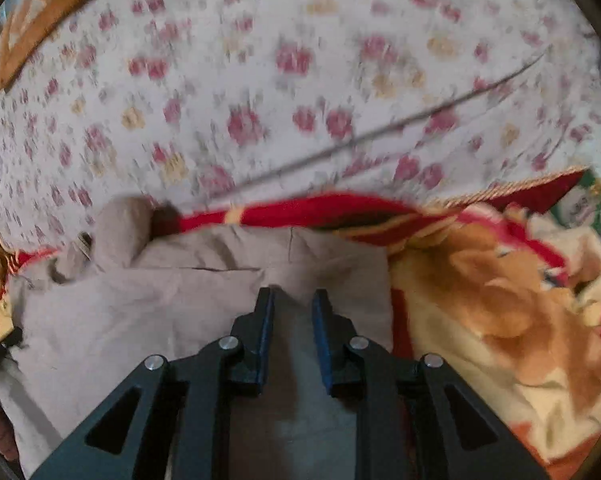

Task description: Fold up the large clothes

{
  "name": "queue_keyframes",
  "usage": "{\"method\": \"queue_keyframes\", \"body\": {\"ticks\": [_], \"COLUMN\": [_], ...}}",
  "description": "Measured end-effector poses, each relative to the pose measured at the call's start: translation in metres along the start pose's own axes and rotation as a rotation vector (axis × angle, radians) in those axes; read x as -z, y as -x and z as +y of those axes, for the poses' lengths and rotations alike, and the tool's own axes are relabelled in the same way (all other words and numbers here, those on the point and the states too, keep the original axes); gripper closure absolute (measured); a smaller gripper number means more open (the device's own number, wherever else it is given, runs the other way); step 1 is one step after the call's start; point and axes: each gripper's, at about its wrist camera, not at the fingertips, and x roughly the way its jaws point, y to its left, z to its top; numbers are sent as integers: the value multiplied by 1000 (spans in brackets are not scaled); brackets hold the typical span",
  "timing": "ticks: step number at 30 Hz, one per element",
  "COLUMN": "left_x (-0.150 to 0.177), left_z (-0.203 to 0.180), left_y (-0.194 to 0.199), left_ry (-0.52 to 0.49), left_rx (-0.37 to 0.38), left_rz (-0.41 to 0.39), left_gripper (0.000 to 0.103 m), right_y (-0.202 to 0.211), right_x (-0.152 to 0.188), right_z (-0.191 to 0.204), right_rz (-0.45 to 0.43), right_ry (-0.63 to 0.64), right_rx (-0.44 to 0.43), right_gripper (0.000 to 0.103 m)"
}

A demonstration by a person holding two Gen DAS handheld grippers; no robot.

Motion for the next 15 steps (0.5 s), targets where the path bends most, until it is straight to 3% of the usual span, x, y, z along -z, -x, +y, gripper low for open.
{"method": "queue_keyframes", "body": {"ticks": [4, 6, 7, 9, 11, 12, 13, 15], "left_x": [0, 0, 0, 0, 1, 1, 1, 1], "left_z": [-3, -4, -4, -5, -7, -9, -10, -12], "left_y": [1, 0, -1, -1, -2, -3, -3, -6], "left_ry": [-24, -32, -36, -43, -53, -58, -63, -73], "left_rx": [-17, -16, -13, -7, 8, 11, 14, 18], "left_rz": [2, 3, 4, 4, 5, 5, 6, 9], "left_gripper": [72, 70, 68, 65, 58, 57, 55, 52], "right_y": [50, 64, 65, 50, 21, 22, 22, 23], "right_x": [4, 14, 20, 38, 63, 68, 66, 66], "right_z": [28, 43, 49, 55, 50, 48, 52, 56], "right_rz": [-63, -70, -61, 0, 78, 19, 27, 28], "right_ry": [38, 97, 126, 173, 205, 226, 243, 257], "right_rx": [-52, -68, -69, -38, 20, 20, 30, 35], "right_gripper": [81, 72, 69, 52, 48, 44, 43, 32]}}
